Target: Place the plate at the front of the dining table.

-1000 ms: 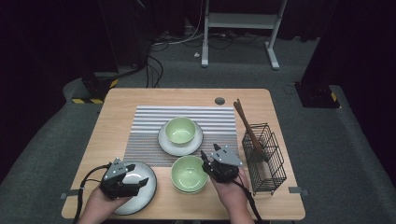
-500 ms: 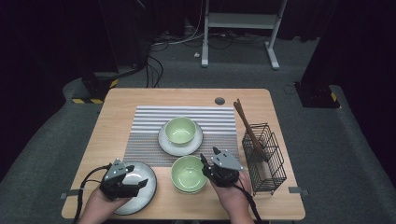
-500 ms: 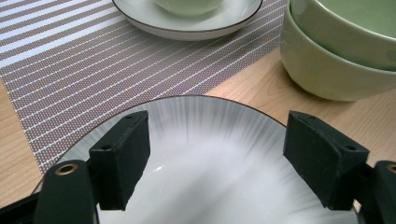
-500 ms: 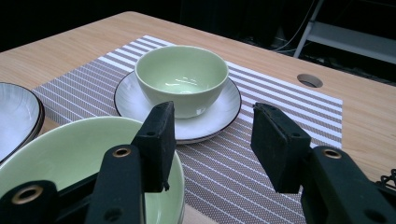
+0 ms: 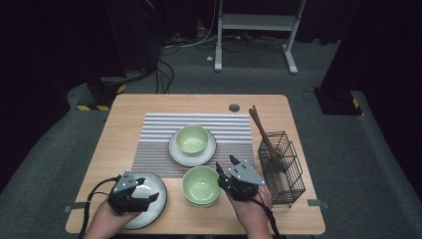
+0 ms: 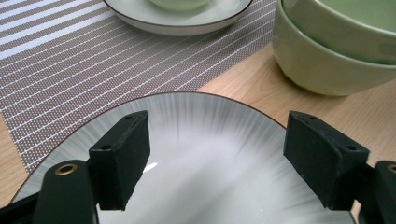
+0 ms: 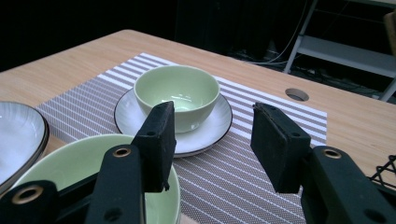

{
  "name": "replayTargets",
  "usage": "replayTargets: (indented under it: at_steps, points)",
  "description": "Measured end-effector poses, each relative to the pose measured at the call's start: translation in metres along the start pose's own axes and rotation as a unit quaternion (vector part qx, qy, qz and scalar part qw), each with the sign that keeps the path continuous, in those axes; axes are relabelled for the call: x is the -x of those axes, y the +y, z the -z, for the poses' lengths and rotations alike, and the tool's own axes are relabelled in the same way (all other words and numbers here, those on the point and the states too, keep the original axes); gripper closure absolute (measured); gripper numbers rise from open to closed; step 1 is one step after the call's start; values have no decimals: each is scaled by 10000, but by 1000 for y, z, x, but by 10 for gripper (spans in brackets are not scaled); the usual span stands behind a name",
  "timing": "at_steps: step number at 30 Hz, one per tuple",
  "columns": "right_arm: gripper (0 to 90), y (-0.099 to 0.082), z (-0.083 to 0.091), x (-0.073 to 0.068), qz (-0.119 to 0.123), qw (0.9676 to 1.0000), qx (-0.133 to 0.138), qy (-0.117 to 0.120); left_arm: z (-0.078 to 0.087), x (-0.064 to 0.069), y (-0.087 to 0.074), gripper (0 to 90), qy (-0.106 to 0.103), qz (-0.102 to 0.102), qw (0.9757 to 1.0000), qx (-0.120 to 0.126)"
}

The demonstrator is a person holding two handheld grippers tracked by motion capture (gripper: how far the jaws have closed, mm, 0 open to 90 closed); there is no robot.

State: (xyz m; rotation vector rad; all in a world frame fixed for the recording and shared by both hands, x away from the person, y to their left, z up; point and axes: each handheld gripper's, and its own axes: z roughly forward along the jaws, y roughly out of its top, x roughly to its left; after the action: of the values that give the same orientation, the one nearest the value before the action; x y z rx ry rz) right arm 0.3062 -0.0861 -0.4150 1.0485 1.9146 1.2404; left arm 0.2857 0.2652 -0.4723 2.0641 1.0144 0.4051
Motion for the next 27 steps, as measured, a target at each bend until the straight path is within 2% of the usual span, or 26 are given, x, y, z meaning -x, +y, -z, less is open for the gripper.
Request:
replayTargets:
  at_steps: [5,16,27]
  points:
    - [501,4,9,4,52,9996,237,-116,2,-2,0,231,-5,34,10000,35]
    - [500,12,20,10,43,9994,258,-248,5,-4,0,233,-27,87,10000,40]
    - [504,14,28,24,-45,9984,366,-417,5,-7,-1,233,22,125,9999,32]
